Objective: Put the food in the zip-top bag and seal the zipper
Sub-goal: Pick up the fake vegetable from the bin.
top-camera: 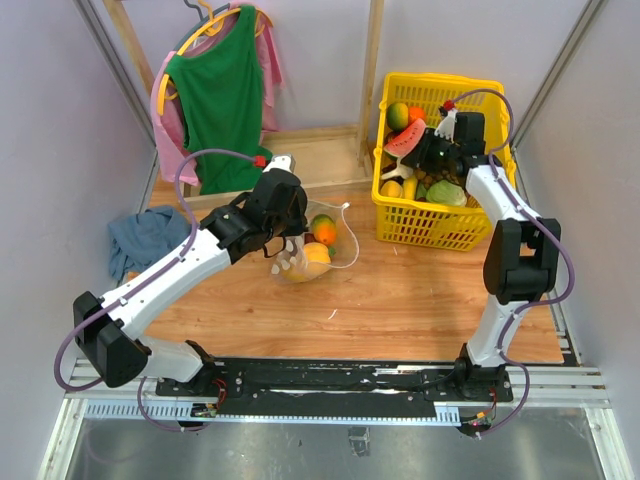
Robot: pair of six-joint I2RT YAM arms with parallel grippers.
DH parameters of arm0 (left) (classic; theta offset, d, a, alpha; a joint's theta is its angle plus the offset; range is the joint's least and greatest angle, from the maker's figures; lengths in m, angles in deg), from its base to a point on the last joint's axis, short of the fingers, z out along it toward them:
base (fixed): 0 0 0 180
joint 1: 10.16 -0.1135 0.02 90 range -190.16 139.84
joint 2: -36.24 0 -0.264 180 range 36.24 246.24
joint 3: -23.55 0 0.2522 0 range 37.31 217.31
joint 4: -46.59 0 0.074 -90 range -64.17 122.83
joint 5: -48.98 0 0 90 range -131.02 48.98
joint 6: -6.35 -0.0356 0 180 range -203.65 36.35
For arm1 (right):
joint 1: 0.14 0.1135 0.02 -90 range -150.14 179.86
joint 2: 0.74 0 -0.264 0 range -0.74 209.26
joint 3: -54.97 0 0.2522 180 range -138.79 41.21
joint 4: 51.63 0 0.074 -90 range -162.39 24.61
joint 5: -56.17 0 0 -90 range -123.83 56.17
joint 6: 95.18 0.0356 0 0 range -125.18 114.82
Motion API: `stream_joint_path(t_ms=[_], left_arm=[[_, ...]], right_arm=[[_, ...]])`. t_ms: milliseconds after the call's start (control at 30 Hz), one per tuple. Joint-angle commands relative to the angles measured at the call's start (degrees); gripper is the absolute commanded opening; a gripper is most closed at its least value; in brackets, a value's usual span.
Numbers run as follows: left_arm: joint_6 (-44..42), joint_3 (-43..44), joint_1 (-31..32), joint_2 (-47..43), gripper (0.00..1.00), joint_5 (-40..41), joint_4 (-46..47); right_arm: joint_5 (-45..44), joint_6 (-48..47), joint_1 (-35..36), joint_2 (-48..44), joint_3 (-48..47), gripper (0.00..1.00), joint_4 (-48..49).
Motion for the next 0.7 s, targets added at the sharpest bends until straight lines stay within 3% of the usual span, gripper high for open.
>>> stream_joint_path(t_ms=[0, 133, 667], left_arm=[[-0.3, 1.1, -0.4, 0.1, 0.0, -0.1, 1.9], [-0.2, 1.3, -0.4, 0.2, 0.0, 0.4, 1.7], [3.1, 0.6, -0.4, 0.0, 0.0, 0.2, 2.5]], right_arm=[[0.2, -2.3, -0.5, -0.9, 0.0, 0.12, -0.1], [-2.3, -5.4, -0.4, -4.0, 0.6, 0.01, -2.0], [-24.3, -15.3, 2.4, -24.9, 7.6, 0.01, -6.6]])
